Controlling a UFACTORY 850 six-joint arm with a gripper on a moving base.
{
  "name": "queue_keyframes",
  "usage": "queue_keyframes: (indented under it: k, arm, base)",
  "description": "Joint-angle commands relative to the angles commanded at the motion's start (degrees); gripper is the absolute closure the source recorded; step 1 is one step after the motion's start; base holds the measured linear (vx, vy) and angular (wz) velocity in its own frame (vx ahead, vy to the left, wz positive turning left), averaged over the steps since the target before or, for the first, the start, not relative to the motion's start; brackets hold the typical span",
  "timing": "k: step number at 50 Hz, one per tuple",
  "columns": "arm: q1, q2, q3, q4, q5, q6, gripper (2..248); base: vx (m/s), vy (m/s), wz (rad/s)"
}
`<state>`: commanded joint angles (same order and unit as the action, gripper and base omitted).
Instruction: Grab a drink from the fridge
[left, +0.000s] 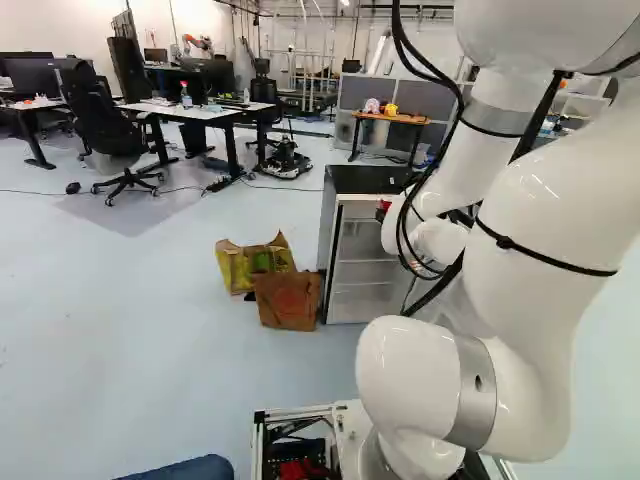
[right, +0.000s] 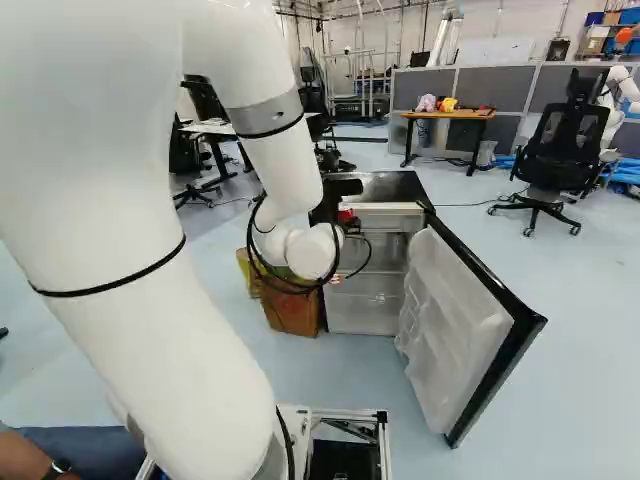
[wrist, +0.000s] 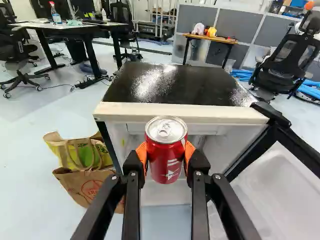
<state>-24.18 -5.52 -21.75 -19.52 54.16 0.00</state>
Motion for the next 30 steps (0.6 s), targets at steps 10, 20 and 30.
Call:
queue_keyframes:
  k: [10,20,30]
  arm:
    - [0.36,0.6,-0.97,0.0,0.0,0.0,156]
    - [0.75,0.95,-2.19,0.0,0.0,0.0,156]
    - [1.39,0.96,-3.74,0.0,0.0,0.0,156]
  base:
    - [0.0,0.0,0.0]
    - [0.0,0.0,0.0]
    - [0.0,0.0,0.0]
